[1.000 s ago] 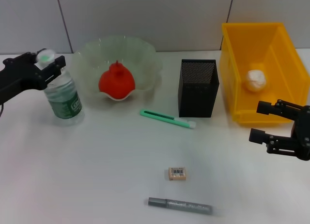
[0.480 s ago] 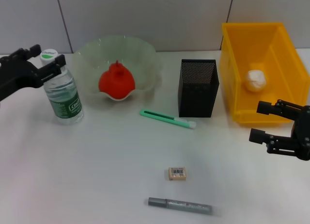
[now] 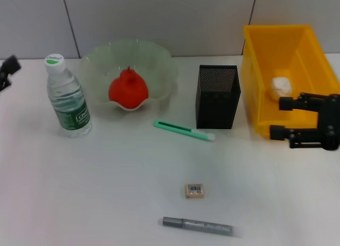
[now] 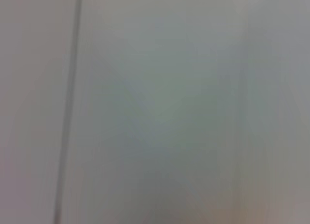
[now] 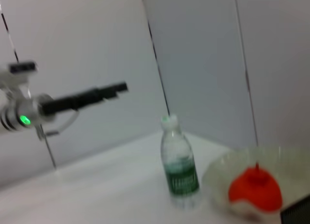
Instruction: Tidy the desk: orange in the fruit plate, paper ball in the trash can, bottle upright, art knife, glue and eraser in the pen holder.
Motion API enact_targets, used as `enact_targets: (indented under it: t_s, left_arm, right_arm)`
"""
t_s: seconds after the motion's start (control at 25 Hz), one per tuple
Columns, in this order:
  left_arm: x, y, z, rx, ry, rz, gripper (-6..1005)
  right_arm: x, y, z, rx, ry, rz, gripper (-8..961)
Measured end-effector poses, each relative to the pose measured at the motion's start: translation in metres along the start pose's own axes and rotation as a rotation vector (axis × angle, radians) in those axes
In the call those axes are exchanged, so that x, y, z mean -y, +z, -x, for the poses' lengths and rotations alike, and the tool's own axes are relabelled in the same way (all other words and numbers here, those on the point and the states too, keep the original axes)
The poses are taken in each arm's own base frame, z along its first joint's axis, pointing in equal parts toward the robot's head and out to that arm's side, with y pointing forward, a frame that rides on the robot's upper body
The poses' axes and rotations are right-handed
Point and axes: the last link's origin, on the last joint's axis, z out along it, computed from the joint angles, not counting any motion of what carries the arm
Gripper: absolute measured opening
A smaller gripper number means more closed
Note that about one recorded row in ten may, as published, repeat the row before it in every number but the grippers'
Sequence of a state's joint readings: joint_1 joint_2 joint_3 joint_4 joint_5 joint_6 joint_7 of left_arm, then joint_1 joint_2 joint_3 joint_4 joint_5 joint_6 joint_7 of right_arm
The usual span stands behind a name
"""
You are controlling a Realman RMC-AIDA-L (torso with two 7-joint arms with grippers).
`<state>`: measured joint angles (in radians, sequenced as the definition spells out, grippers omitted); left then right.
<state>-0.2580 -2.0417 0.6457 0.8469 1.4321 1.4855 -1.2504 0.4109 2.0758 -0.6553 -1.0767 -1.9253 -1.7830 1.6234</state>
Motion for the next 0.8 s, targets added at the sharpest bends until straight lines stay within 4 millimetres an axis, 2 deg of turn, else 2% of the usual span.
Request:
enact_targets:
  t_s: [0.04, 0.2, 0.24, 0.32, 0.56, 0.8]
  left_arm:
    - [-0.01, -0.019, 0.001, -0.011, 0.002, 0.063, 760]
    - [-0.025, -0.043, 0.008, -0.019, -0.006, 0.136, 757]
    - [-0.03, -0.051, 0.012, -0.014, -0.013, 0.146, 757]
    - [-0.033, -0.056, 0.016, -0.008, -0.015, 0.149, 755]
    - [-0.05, -0.063, 0.031, -0.013, -0.022, 0.17, 754]
    - [-0.06, -0.063, 0.044, -0.005, -0.041, 0.169, 754]
  right_arm:
    - [0.001, 0.004, 0.008, -0.045, -0.002, 0.004, 841]
    - [0.001, 0.023, 0.037, -0.228, -0.042, 0.008, 841]
    - [0.001, 0.034, 0.053, -0.325, -0.064, -0.009, 841]
    - [0.0, 0.04, 0.06, -0.367, -0.074, -0.018, 841]
    - [-0.002, 0.083, 0.097, -0.64, -0.138, -0.08, 841]
    - [-0.006, 0.125, 0.104, -0.798, -0.175, -0.106, 841]
